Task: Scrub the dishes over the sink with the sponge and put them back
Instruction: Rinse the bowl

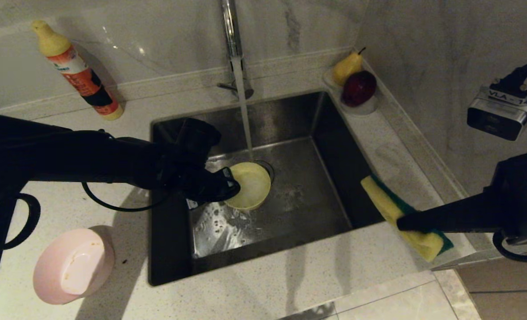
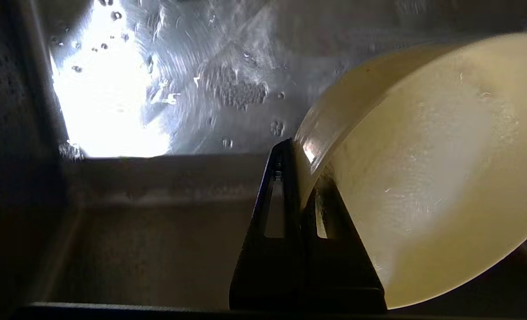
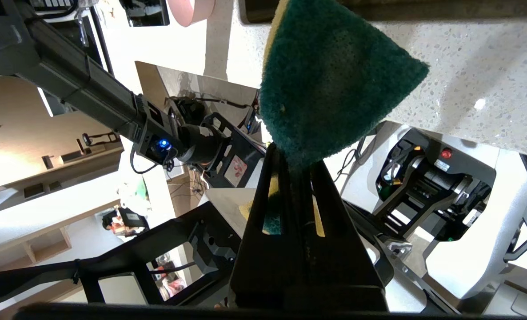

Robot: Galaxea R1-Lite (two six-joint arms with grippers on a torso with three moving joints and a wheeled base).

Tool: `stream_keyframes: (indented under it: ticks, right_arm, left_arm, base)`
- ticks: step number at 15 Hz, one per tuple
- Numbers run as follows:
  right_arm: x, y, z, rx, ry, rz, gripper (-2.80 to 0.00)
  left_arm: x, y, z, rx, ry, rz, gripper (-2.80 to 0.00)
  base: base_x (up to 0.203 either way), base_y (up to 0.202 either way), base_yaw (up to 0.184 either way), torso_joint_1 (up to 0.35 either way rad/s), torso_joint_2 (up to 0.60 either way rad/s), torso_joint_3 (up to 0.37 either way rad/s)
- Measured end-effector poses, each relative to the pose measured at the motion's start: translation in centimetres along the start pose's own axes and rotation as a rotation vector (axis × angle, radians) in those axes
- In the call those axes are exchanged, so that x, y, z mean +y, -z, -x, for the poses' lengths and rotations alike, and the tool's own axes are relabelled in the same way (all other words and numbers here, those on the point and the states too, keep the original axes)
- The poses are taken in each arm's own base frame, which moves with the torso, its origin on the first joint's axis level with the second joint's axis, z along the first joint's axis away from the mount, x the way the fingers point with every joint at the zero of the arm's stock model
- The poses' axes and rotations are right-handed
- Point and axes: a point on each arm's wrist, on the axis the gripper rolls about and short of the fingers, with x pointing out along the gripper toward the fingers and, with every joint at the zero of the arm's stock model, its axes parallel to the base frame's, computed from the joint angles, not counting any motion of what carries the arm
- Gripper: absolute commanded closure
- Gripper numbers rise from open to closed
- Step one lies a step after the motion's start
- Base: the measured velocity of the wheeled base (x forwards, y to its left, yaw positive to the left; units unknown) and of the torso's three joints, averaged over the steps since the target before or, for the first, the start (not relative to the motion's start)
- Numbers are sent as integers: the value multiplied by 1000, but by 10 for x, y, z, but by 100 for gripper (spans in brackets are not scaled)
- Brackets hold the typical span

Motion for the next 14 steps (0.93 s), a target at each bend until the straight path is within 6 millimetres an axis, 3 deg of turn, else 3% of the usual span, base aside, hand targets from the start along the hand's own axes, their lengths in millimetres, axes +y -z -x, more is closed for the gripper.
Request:
stream_keyframes:
  ticks: [8, 14]
  right_arm:
    - [-2, 0, -6, 23, -22, -3, 0]
    - [-6, 4, -8, 29, -16, -7, 0]
  left_arm:
    - [-1, -4, 20, -32, 12, 0, 0]
    - [-9, -21, 23, -86, 48, 74, 0]
  base:
    - [0, 0, 0, 0, 0, 0]
    - [0, 0, 0, 0, 0, 0]
